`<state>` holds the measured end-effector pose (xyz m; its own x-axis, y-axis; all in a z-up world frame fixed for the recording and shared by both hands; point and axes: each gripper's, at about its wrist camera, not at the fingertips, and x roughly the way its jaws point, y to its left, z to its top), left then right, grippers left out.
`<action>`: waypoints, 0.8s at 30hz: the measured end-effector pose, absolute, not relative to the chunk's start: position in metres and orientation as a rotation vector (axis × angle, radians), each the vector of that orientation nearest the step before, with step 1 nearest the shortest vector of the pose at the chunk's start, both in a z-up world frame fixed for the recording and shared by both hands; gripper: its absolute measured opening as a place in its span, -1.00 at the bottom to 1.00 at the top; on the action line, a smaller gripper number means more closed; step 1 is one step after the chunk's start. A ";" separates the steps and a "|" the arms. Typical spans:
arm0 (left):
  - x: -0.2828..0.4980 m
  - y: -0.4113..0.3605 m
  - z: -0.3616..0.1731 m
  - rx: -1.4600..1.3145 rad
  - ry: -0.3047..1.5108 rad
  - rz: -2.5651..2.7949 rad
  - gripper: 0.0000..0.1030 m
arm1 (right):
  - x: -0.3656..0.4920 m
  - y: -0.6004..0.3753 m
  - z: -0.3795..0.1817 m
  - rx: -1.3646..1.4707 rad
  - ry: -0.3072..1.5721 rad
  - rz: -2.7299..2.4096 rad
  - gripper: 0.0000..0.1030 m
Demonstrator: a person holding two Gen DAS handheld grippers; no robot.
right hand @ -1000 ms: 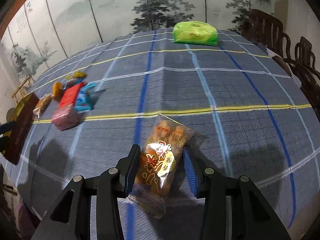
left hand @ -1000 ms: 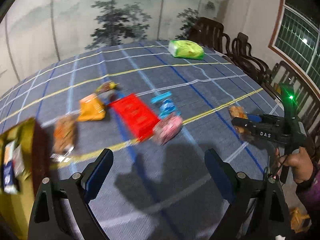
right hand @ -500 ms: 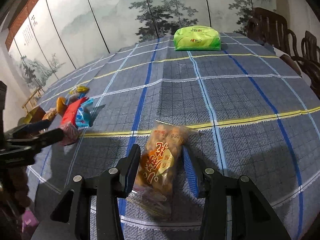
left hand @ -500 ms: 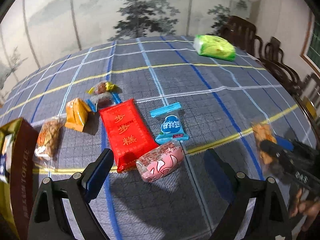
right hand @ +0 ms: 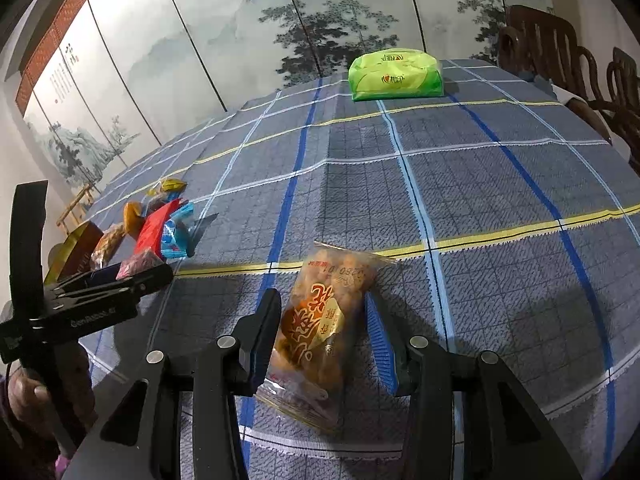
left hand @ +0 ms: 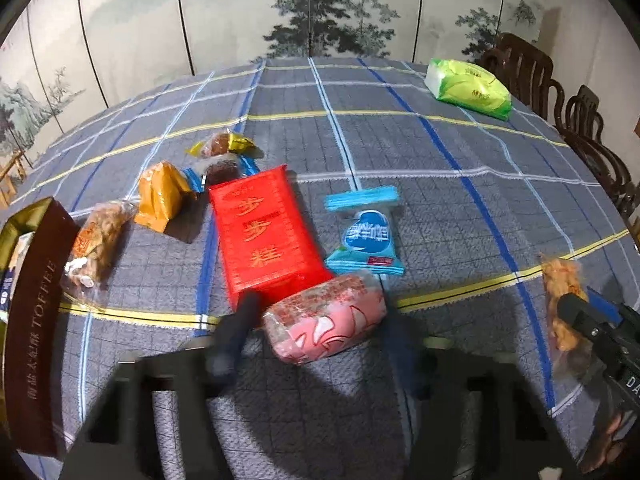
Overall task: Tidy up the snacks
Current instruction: 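Grasp the pink wrapped candy with the left gripper while the right holds the peanut bag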
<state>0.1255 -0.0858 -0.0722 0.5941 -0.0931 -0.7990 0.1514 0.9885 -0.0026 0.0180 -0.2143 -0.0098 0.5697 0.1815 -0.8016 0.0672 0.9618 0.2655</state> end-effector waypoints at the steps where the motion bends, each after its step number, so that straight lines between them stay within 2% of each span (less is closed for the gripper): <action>1: 0.125 -0.082 -0.071 0.042 0.931 -0.158 -0.17 | 0.018 -0.213 -0.010 0.270 0.967 0.065 -0.14; 5: 0.116 -0.068 -0.067 -0.016 0.951 -0.180 -0.20 | 0.018 -0.201 -0.010 0.166 0.972 0.046 -0.17; 11: 0.077 -0.041 -0.051 -0.067 0.952 -0.228 -0.21 | 0.011 -0.209 -0.007 0.211 0.975 0.049 -0.27; 24: 0.037 0.060 0.016 -0.163 0.861 -0.135 -0.21 | 0.014 -0.188 -0.009 0.232 0.976 0.045 -0.27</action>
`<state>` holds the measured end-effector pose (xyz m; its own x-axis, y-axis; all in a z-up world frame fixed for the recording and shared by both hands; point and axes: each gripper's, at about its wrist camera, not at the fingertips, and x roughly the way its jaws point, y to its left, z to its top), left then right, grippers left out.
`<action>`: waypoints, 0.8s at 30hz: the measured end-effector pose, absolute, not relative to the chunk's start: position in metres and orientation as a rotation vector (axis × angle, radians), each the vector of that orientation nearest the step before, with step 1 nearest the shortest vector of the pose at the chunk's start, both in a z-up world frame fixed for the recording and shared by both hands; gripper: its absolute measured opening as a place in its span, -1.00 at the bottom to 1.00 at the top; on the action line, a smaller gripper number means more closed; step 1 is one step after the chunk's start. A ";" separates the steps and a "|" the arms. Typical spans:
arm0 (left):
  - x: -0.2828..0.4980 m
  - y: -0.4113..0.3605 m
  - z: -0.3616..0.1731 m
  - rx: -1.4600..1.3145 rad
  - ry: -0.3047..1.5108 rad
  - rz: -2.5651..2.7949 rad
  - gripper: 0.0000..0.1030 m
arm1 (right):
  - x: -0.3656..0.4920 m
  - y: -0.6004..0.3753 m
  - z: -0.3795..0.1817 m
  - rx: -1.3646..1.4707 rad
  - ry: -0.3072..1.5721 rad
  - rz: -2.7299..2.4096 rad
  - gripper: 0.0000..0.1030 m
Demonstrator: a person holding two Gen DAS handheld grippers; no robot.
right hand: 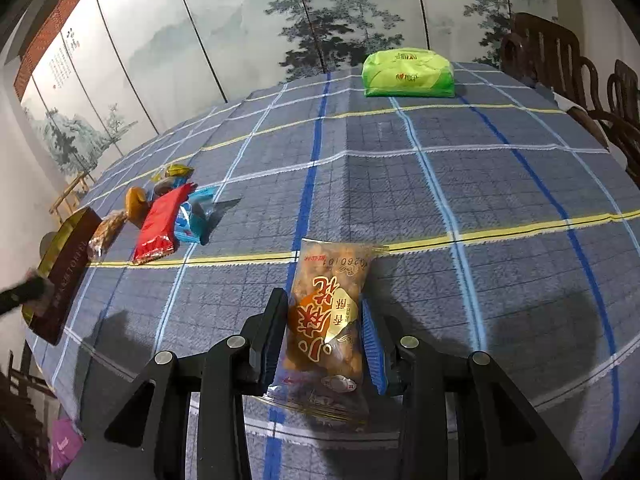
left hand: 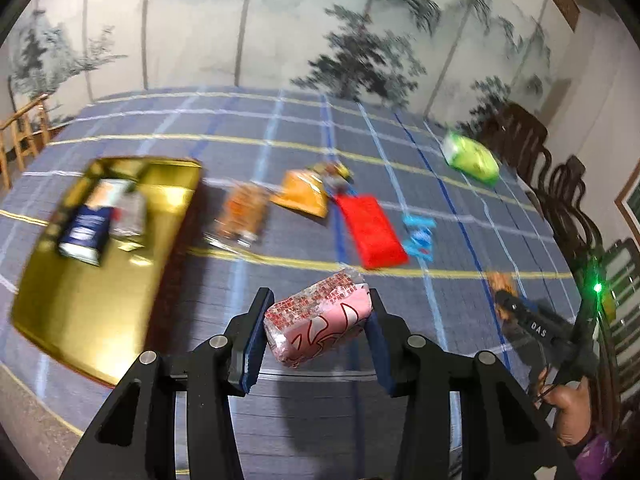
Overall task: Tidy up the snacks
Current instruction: 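Grasp the pink wrapped candy with the left gripper while the right holds the peanut bag, then lower the pink candy into the tin and open the left gripper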
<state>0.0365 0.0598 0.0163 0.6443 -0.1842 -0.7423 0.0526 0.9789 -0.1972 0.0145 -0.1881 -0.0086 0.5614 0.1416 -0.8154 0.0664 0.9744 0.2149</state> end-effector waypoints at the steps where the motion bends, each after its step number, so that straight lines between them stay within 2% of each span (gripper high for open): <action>1: 0.036 0.070 0.020 -0.168 0.856 -0.123 -0.21 | 0.016 -0.186 -0.009 0.226 0.976 0.038 -0.27; 13: 0.043 0.186 0.020 -0.145 0.864 0.076 -0.21 | 0.021 -0.179 -0.010 0.178 0.973 0.005 -0.27; 24: 0.050 0.214 -0.005 -0.077 0.885 0.151 -0.20 | 0.021 -0.177 -0.010 0.160 0.972 -0.003 -0.27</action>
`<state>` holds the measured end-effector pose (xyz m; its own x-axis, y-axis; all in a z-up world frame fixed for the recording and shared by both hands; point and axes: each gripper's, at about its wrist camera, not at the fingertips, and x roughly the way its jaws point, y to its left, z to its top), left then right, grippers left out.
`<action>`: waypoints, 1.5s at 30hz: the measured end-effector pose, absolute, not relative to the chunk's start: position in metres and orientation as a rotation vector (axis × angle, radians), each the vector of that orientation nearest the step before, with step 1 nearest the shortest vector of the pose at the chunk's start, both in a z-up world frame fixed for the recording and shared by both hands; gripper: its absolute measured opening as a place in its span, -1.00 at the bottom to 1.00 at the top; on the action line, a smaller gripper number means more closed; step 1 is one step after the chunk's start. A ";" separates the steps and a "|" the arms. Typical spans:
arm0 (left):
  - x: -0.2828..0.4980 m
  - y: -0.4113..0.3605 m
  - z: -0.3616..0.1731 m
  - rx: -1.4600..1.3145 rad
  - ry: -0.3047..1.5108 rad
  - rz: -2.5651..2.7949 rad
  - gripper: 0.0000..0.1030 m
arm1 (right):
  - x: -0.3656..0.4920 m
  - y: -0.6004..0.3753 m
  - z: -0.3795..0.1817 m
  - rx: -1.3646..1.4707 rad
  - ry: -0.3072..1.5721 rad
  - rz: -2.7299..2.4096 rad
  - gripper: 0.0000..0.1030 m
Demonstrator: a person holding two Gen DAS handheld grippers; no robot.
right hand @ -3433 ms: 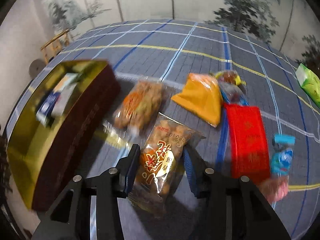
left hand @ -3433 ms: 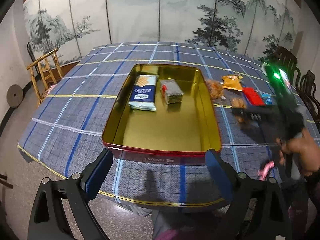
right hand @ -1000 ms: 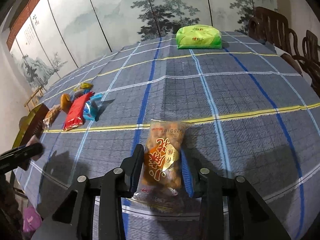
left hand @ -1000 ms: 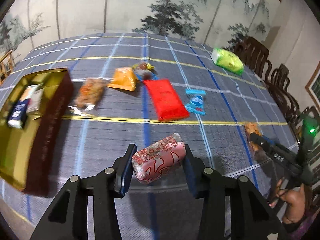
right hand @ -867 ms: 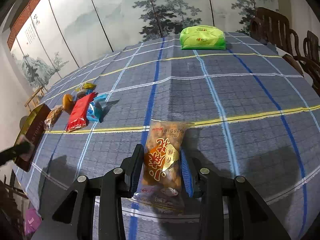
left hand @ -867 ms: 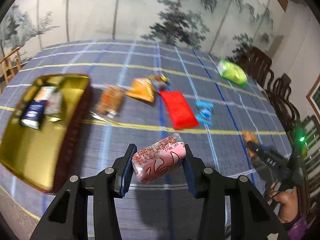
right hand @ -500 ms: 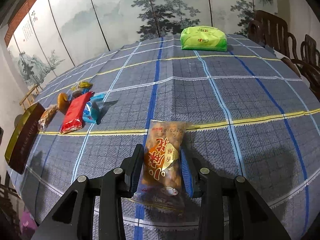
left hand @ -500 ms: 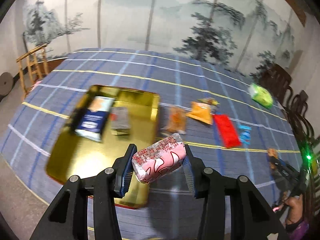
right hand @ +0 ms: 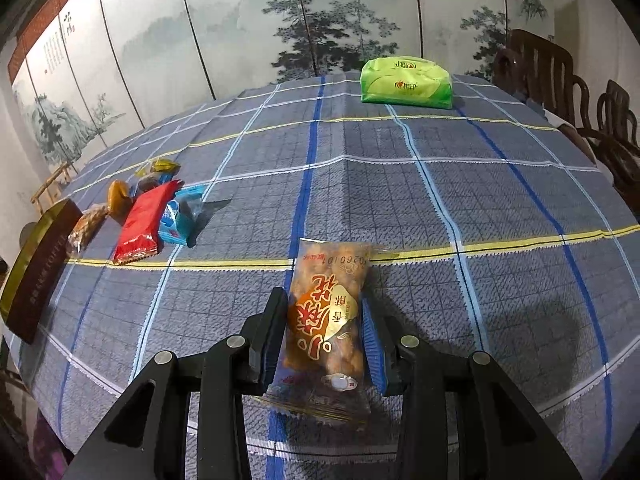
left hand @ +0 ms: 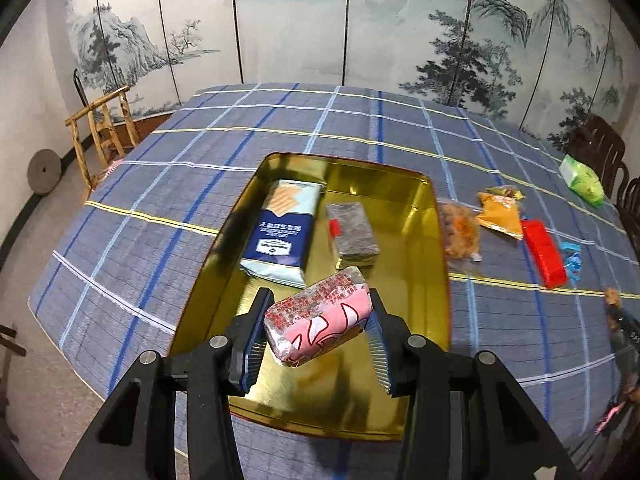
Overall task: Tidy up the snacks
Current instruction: 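Lower the pink candy into the tin and open the left gripper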
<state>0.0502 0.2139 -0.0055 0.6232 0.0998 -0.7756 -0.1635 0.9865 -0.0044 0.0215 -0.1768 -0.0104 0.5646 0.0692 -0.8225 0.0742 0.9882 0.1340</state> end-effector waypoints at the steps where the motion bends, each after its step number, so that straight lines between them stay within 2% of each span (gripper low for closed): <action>1: 0.051 0.215 -0.006 -0.071 0.883 0.155 -0.20 | 0.022 -0.177 -0.010 0.160 0.972 -0.003 -0.27; 45: 0.075 0.252 -0.041 -0.002 0.915 0.243 -0.19 | 0.024 -0.170 -0.012 0.110 0.976 -0.038 -0.26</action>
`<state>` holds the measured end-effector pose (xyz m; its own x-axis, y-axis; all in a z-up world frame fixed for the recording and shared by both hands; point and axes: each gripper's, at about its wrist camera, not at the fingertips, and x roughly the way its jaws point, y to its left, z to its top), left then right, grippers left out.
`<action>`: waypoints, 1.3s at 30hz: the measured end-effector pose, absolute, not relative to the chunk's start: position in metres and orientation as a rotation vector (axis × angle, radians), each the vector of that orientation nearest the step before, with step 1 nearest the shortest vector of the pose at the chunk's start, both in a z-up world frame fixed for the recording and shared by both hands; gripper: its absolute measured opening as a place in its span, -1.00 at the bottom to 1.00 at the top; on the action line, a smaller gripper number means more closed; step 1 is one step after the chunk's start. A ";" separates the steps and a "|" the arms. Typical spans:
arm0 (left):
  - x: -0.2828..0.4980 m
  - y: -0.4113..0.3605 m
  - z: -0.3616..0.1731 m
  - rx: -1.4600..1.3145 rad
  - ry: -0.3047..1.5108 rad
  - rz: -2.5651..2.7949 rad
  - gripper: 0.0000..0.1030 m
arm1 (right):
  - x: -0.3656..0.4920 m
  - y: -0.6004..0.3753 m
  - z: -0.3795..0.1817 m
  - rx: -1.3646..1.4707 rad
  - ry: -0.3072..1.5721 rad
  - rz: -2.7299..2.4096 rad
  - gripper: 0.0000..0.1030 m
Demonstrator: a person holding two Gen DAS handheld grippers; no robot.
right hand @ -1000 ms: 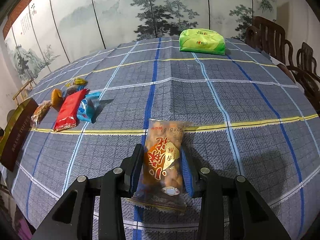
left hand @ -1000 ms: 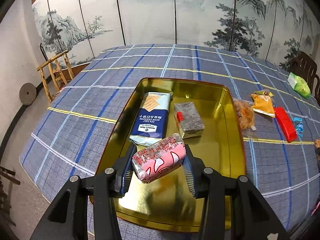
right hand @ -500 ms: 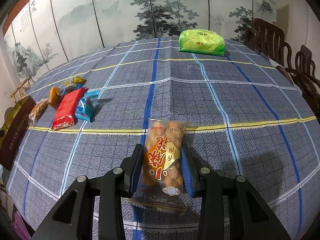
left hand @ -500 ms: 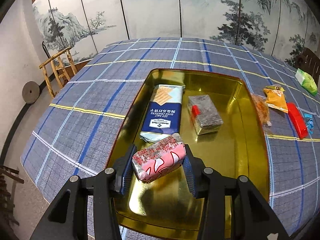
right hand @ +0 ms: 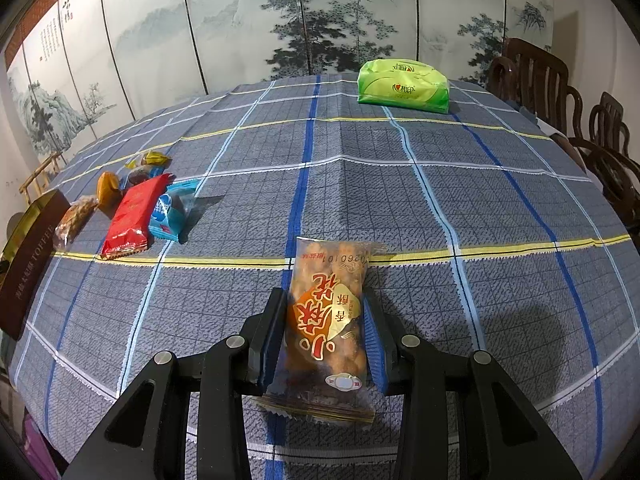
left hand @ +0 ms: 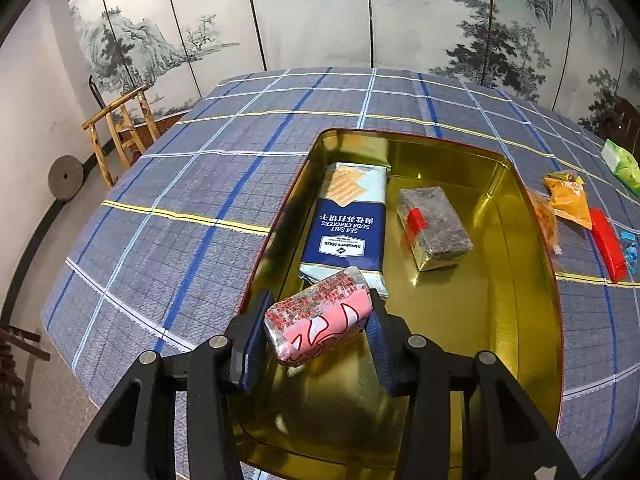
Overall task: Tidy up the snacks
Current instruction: 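Lower the pink candy into the tin and open the left gripper, then carry the peanut bag into the tin and open the right gripper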
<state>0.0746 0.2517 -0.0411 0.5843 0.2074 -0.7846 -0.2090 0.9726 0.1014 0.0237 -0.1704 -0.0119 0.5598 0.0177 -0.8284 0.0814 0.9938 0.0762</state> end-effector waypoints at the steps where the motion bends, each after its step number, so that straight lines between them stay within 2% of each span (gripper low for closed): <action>1: 0.075 0.252 -0.041 0.003 0.913 0.245 -0.19 | 0.024 -0.171 -0.012 0.110 0.976 -0.038 -0.26; 8: 0.073 0.250 -0.036 0.026 0.890 0.256 -0.15 | 0.024 -0.170 -0.012 0.110 0.977 -0.038 -0.26; 10: 0.073 0.250 -0.033 0.029 0.882 0.251 -0.08 | 0.024 -0.170 -0.012 0.110 0.977 -0.038 -0.26; 15: 0.066 0.242 -0.020 0.063 0.834 0.264 0.25 | 0.024 -0.170 -0.011 0.113 0.976 -0.042 -0.26; 20: 0.053 0.233 -0.005 0.091 0.799 0.280 0.33 | 0.022 -0.173 -0.010 0.135 0.978 -0.045 -0.26; 31: 0.018 0.229 0.000 -0.020 0.798 0.282 0.36 | 0.011 -0.151 0.005 0.173 0.989 0.024 -0.27; 39: -0.011 0.244 -0.001 -0.071 0.792 0.317 0.38 | 0.008 -0.098 0.039 0.149 0.953 0.145 -0.26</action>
